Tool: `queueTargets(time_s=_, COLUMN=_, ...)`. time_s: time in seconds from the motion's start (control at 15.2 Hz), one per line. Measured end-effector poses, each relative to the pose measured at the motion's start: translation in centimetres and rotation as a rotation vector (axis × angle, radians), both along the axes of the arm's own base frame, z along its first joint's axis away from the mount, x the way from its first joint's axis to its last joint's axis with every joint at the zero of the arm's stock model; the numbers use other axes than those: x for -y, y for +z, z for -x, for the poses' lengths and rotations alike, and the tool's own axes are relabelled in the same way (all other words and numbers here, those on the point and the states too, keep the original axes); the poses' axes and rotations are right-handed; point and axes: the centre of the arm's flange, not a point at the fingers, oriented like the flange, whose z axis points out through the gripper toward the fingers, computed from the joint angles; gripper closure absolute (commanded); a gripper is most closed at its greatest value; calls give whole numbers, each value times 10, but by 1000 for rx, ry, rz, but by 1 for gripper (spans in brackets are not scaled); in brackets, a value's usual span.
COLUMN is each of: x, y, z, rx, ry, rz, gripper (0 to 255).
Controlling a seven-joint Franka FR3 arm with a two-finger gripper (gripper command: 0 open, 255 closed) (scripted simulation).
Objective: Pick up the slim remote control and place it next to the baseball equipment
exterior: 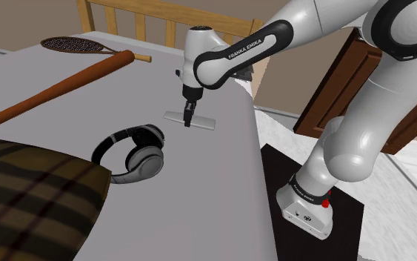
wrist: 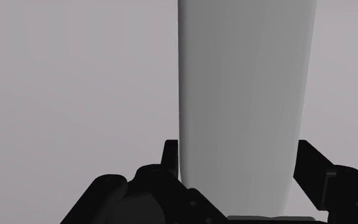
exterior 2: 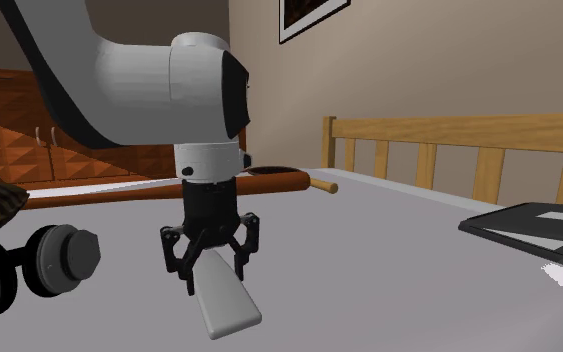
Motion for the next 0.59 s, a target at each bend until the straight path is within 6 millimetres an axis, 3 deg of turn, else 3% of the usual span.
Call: queueTargets(time_s=0.59, x=0, y=7, z=0, rx=0, ry=0, rz=0, gripper=255)
